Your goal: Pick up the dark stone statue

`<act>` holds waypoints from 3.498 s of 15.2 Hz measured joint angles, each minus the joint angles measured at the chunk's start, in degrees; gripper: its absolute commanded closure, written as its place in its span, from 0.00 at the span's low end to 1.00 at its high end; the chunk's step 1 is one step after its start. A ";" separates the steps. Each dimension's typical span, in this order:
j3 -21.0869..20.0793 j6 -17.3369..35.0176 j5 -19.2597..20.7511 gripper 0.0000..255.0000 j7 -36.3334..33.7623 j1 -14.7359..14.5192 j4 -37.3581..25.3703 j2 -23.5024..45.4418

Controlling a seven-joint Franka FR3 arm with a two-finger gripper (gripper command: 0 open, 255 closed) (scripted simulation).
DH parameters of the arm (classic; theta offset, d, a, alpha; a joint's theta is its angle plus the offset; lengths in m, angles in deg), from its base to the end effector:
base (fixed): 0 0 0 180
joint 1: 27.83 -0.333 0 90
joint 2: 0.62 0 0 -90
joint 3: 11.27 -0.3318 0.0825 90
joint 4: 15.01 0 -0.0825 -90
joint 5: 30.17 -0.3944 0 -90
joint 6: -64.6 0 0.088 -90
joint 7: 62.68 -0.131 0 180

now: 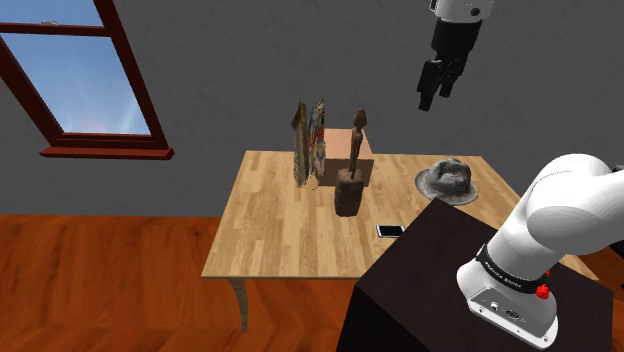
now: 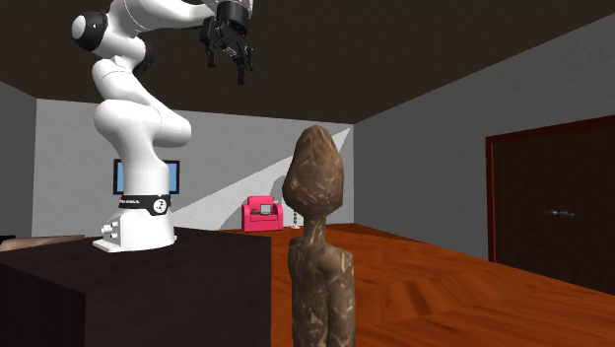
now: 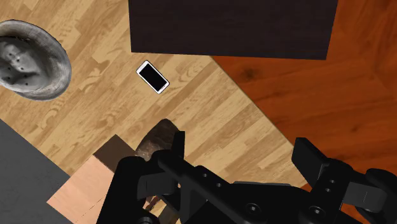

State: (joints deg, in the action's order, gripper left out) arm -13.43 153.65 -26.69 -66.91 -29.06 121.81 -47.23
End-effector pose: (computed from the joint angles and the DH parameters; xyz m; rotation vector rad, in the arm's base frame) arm 0.2954 0.0124 0.5695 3.0520 -0.0414 -0.0232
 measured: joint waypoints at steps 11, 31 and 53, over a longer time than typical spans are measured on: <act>2.18 19.55 1.78 0.00 -4.53 4.05 4.30 12.34; 7.66 51.91 2.25 0.00 -13.20 11.43 -9.26 51.26; 8.84 63.11 -0.80 1.00 -15.30 13.99 -19.08 69.84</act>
State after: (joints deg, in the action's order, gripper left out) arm -4.59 216.76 -27.49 -82.21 -15.08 102.73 22.61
